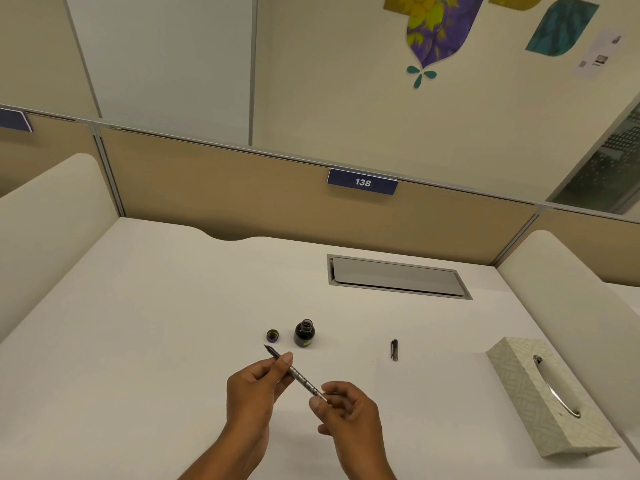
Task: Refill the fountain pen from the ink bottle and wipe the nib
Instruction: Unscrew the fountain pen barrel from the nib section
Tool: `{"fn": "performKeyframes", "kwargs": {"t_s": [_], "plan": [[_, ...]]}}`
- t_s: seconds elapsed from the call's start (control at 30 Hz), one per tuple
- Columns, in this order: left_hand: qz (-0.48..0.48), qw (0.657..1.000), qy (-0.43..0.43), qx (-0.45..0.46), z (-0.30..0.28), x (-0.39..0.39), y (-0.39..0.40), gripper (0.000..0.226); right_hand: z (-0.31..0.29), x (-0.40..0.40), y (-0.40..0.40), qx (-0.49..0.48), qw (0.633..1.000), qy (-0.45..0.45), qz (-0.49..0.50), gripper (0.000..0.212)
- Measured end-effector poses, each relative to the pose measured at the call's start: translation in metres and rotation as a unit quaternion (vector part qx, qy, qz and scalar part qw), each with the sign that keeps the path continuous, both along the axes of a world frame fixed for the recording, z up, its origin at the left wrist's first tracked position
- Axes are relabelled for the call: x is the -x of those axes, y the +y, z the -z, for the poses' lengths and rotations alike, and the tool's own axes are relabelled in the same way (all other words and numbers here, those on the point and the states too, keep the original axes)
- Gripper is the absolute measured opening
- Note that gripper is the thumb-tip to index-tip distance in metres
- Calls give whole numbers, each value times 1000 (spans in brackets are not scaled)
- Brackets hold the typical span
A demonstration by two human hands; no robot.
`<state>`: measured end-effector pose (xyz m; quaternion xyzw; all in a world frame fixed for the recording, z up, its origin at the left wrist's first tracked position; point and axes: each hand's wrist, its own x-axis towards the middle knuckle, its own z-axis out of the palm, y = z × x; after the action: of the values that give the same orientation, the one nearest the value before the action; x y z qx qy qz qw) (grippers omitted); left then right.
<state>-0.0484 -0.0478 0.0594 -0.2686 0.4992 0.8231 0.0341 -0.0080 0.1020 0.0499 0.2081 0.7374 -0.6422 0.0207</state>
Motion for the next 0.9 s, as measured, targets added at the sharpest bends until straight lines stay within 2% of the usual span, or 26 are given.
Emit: {"fn": "performKeyframes", "kwargs": {"t_s": [0.07, 0.13, 0.33, 0.53, 0.9], "plan": [[1, 1000, 0, -1, 0, 0, 0, 13, -1, 0, 0, 16, 1000, -6, -13, 3], [1, 1000, 0, -1, 0, -1, 0, 13, 0, 0, 1, 11, 1000, 0, -26, 13], [-3, 1000, -1, -1, 2, 0, 1, 13, 4, 1, 4, -29, 999, 30, -10, 21], [-25, 999, -18, -26, 3, 3, -3, 14, 12, -4, 10, -30, 999, 44, 9, 29], [-68, 997, -27, -40, 5, 8, -16, 17, 45, -1, 74, -153, 986, 0, 73, 16]]}}
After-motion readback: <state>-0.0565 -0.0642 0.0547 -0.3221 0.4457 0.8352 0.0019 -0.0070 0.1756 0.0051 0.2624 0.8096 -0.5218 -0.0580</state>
